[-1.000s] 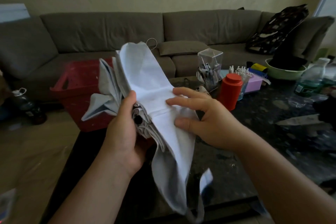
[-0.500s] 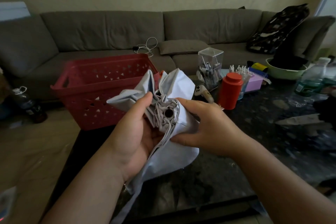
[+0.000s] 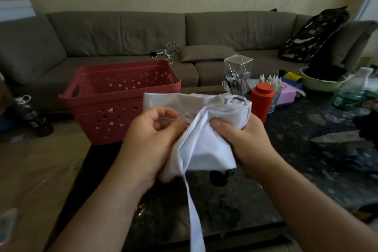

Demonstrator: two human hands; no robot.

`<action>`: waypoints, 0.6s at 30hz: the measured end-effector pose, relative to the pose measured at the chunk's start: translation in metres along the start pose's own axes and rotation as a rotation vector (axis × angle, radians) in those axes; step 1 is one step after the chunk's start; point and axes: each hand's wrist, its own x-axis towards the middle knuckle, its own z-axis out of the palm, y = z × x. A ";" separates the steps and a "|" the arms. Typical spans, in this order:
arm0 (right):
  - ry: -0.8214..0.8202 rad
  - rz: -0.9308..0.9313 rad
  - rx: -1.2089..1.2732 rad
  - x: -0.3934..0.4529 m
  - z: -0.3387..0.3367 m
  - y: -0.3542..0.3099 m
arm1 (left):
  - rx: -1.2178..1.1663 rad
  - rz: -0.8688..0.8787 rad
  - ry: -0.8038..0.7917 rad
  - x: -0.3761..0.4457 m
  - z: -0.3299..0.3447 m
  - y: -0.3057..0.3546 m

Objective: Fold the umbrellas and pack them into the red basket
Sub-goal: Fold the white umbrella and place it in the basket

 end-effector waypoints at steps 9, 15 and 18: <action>0.325 0.311 0.149 0.020 -0.006 0.012 | -0.032 0.524 -0.001 -0.036 -0.013 0.047; 0.353 0.285 0.082 0.018 -0.003 0.004 | 0.706 0.586 -0.076 -0.040 0.014 0.009; 0.228 0.303 0.002 0.016 -0.012 -0.010 | 0.937 0.512 0.045 -0.012 -0.003 -0.009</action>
